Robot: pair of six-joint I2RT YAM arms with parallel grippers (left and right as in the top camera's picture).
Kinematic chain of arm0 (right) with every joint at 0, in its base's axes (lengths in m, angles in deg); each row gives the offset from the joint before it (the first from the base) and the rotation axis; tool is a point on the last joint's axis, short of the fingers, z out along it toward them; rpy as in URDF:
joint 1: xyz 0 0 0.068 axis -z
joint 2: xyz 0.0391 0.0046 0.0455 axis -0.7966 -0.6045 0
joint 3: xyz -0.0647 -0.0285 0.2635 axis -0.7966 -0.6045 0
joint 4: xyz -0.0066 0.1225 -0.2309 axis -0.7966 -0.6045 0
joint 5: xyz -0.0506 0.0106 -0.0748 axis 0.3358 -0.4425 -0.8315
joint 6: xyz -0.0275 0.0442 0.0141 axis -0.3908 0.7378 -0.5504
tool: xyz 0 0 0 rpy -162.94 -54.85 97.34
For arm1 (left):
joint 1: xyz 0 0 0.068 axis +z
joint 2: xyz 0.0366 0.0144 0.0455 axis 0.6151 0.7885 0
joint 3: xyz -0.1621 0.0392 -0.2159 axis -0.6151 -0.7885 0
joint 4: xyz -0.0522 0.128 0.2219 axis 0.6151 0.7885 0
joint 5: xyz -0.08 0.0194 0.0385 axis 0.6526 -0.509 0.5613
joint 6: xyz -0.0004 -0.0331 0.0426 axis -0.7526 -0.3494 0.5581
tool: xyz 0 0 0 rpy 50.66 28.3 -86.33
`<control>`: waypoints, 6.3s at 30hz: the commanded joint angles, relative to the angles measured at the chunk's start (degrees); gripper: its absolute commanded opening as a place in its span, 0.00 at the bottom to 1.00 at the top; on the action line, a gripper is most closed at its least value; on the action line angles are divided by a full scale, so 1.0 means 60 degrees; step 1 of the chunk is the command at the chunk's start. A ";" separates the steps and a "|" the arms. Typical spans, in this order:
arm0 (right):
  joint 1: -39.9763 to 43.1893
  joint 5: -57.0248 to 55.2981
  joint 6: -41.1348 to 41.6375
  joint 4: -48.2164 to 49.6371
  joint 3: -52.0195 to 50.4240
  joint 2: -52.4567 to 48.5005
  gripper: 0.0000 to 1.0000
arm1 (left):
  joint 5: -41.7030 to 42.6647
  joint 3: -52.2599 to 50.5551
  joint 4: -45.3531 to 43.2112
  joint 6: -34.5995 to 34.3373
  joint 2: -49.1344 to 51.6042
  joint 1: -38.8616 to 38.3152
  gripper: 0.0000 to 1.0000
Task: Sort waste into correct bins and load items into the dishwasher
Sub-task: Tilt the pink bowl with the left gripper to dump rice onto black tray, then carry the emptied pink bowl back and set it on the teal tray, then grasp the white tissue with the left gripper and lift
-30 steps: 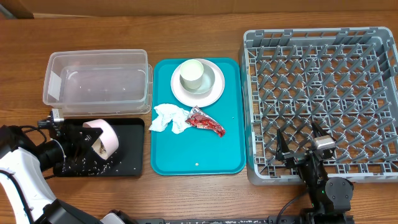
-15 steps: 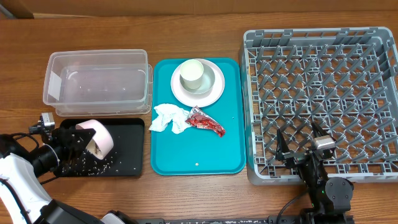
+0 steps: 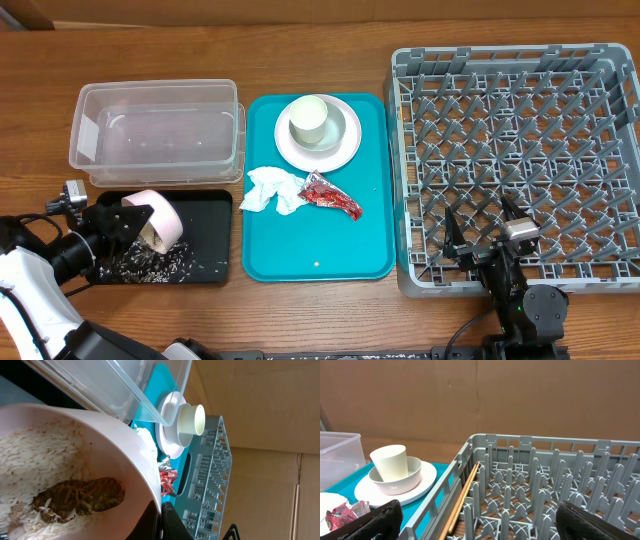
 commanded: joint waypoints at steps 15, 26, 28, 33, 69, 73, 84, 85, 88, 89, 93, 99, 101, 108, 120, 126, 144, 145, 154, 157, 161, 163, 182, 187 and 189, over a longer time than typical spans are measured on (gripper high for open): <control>-0.0069 -0.0029 0.0044 0.0047 -0.0102 0.0076 1.00 | 0.2208 -0.0510 -0.0310 0.0816 -0.0215 0.1570 0.04; -0.0069 -0.0029 0.0040 0.0047 -0.0102 0.0076 1.00 | 0.3282 -0.1308 -0.1381 0.0780 -0.0215 0.1555 0.04; -0.0069 -0.0029 0.0040 0.0047 -0.0102 0.0076 1.00 | 0.3184 -0.1308 -0.1395 0.0783 -0.0215 0.1552 0.04; -0.0069 -0.0029 0.0040 0.0047 -0.0102 0.0076 1.00 | 0.3351 -0.1308 -0.0863 0.0758 -0.0215 0.1545 0.04; -0.0069 -0.0033 0.0040 0.0047 -0.0102 0.0076 1.00 | 0.4357 -0.1308 -0.2437 0.0590 -0.0215 0.0004 0.04; -0.0069 -0.0029 0.0040 0.0047 -0.0102 0.0076 1.00 | 0.4430 -0.1308 -0.2437 0.0266 -0.0215 0.0004 0.04; -0.0069 -0.0033 0.0040 0.0047 -0.0102 0.0076 1.00 | 0.2736 -0.1220 -0.2102 -0.0688 -0.0295 -0.0222 0.04; -0.0069 -0.0029 0.0040 0.0047 -0.0102 0.0076 1.00 | 0.2586 -0.1177 -0.2098 -0.0787 -0.0328 -0.0328 0.04; -0.0069 -0.0029 0.0040 0.0047 -0.0102 0.0076 1.00 | 0.1752 -0.0940 -0.2116 -0.1162 -0.0452 -0.0889 0.04; -0.0069 -0.0029 0.0040 0.0047 -0.0102 0.0076 1.00 | 0.1410 -0.0794 -0.2116 -0.1162 -0.0546 -0.1282 0.04; -0.0069 -0.0029 0.0040 0.0047 -0.0102 0.0076 1.00 | 0.0208 -0.0452 -0.2120 -0.1647 -0.1005 -0.2561 0.04; -0.0069 -0.0029 0.0040 0.0047 -0.0102 0.0076 1.00 | -0.2371 -0.0382 -0.2408 -0.3220 -0.2091 -0.4830 0.04; -0.0069 -0.0033 0.0040 0.0047 -0.0102 0.0076 1.00 | -0.3195 -0.0386 -0.2430 -0.3574 -0.2361 -0.5807 0.04; -0.0069 -0.0029 0.0040 0.0047 -0.0102 0.0076 1.00 | -0.6441 -0.0386 -0.2568 -0.5592 -0.2506 -1.0021 0.04; -0.0069 -0.0029 0.0040 0.0047 -0.0102 0.0076 1.00 | -1.0477 -0.0386 -0.3883 -0.8655 -0.0739 -1.5584 0.04; -0.0069 -0.0029 0.0040 0.0047 -0.0102 0.0076 1.00 | -1.0961 -0.0386 -0.4029 -0.8608 0.0612 -1.5879 0.04; -0.0069 -0.0029 0.0040 0.0047 -0.0102 0.0076 1.00 | -1.1806 0.1770 -0.2648 -0.7399 0.1140 -1.5872 0.44; -0.0069 -0.0029 0.0040 0.0047 -0.0102 0.0076 1.00 | -1.2065 0.2025 -0.2546 -0.7220 0.1140 -1.5872 0.45; -0.0069 -0.0029 0.0040 0.0047 -0.0102 0.0076 1.00 | -1.2903 0.2488 -0.2310 -0.6736 0.1242 -1.4608 0.51; -0.0069 -0.0029 0.0040 0.0047 -0.0102 0.0076 1.00 | -1.2171 0.2488 -0.2470 -0.5894 0.1384 -1.3653 0.51; -0.0069 -0.0029 0.0040 0.0047 -0.0102 0.0076 1.00 | -1.1311 0.2488 -0.2736 -0.4827 0.1749 -1.2557 0.48; -0.0069 -0.0029 0.0040 0.0047 -0.0102 0.0076 1.00 | -1.0644 0.2488 -0.2881 -0.4244 0.1996 -1.2229 0.45; -0.0069 -0.0029 0.0040 0.0047 -0.0102 0.0076 1.00 | -1.0714 0.2470 -0.4109 -0.3249 0.4641 -1.2105 0.50; -0.0069 -0.0029 0.0040 0.0047 -0.0102 0.0076 1.00 | -1.0728 0.2466 -0.4284 -0.3246 0.4841 -1.2105 0.50; -0.0069 -0.0029 0.0040 0.0047 -0.0102 0.0076 1.00 | -1.0724 0.2452 -0.4284 -0.3238 0.4860 -1.2105 0.45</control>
